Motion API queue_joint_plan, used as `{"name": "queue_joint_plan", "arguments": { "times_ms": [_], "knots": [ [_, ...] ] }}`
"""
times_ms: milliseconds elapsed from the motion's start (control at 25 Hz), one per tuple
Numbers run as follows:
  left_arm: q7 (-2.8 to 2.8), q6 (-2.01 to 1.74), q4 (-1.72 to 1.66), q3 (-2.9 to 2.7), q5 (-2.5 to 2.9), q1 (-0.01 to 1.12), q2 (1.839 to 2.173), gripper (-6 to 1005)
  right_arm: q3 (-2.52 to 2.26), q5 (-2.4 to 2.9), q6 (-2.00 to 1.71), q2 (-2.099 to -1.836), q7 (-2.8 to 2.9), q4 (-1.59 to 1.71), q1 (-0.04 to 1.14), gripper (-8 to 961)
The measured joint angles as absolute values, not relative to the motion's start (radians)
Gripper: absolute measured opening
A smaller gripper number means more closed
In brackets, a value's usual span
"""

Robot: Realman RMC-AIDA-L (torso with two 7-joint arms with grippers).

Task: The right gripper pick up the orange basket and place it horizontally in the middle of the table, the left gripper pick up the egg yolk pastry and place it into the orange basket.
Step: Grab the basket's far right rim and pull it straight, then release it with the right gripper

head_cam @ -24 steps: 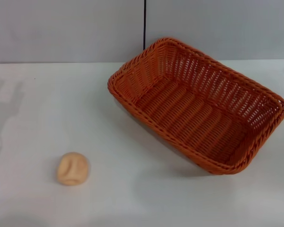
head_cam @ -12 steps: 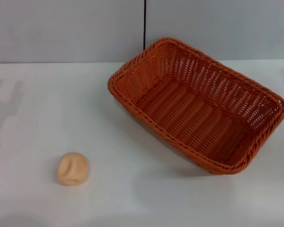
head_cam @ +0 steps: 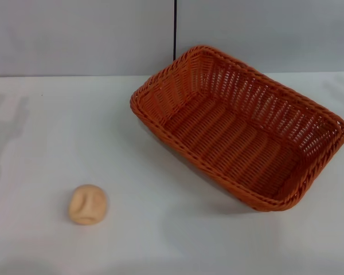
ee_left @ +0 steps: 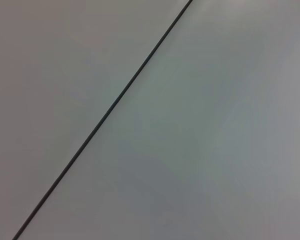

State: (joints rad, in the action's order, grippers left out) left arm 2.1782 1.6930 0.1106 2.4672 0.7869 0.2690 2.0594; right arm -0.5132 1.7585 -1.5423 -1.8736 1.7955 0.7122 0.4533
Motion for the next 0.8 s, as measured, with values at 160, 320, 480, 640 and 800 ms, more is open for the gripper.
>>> {"name": "queue_joint_plan", "arguments": {
  "times_ms": [160,320,480,640,800],
  "knots": [
    [2.174,1.695,0.117,2.467,0.787,0.267,2.059,666,-0.51,2.019,-1.644,-1.84,1.945,0.842,0.552,563],
    [2.174,1.701,0.117,2.466,0.787,0.267,2.059,666,-0.521,2.213,-1.7,-1.808,2.023,0.858,0.672,563],
    [2.177,1.704,0.117,2.454,0.787,0.264,2.06,666,-0.588,2.378,-1.707,-1.796,2.089,0.861,0.78,563],
    [2.177,1.706,0.117,2.447,0.787,0.256,2.061,666,-0.655,2.422,-1.696,-1.796,2.133,0.859,0.815,563],
    [2.178,1.706,0.112,2.444,0.787,0.254,2.062,665,-0.731,2.469,-1.669,-1.805,2.186,0.854,0.841,563]
  ]
}}
